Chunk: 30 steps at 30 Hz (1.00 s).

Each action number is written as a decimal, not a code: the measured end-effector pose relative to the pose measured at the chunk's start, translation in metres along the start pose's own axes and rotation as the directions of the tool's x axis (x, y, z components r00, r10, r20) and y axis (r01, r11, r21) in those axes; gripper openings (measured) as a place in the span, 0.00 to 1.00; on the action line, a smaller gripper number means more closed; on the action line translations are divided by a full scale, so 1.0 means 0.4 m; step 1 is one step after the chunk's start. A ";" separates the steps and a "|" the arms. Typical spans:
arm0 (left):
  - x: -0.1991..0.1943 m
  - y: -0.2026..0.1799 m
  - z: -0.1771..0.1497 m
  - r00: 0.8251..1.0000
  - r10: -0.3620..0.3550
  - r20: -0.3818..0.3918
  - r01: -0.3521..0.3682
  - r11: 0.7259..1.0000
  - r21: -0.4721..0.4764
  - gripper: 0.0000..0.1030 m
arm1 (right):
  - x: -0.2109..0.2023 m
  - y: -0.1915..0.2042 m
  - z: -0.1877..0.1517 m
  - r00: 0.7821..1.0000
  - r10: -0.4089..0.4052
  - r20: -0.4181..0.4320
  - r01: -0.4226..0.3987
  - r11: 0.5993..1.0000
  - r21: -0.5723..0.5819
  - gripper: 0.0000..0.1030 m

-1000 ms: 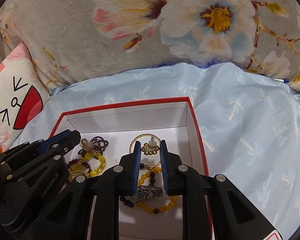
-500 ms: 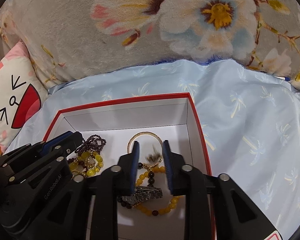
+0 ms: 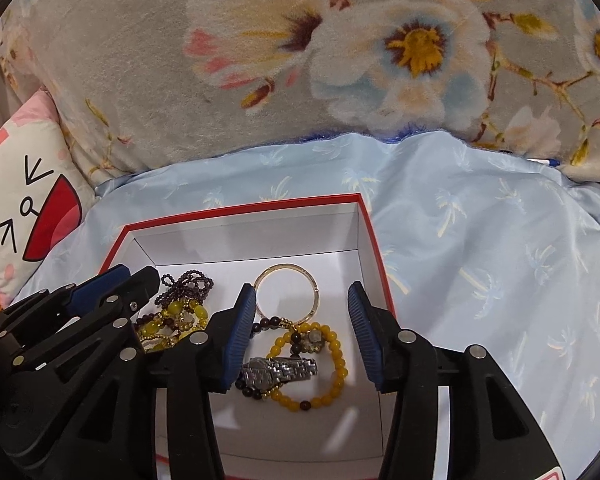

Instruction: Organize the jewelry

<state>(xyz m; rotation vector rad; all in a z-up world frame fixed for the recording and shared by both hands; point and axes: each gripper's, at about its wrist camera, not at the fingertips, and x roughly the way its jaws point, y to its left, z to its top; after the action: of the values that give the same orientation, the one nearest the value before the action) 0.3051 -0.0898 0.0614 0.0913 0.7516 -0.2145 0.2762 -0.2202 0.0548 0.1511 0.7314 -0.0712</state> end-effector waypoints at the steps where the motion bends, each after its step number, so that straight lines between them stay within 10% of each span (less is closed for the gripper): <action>1: -0.007 -0.001 -0.001 1.000 0.000 0.001 0.000 1.000 0.000 0.23 | -0.006 0.000 -0.001 1.000 0.000 0.001 0.000 1.000 0.003 0.47; 21: -0.180 -0.001 -0.059 1.000 0.011 0.029 -0.011 1.000 -0.004 0.24 | -0.188 0.029 -0.058 0.995 -0.078 0.061 0.080 0.997 -0.020 0.56; 30: -0.242 0.007 -0.095 0.998 0.037 0.047 -0.036 0.999 -0.022 0.47 | -0.257 0.013 -0.097 0.992 -0.096 0.078 0.096 0.995 0.007 0.64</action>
<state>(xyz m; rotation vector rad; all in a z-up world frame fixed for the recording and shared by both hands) 0.2114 -0.0655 0.1003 0.0797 0.7048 -0.1733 0.1750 -0.2075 0.0958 0.1156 0.6598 -0.1692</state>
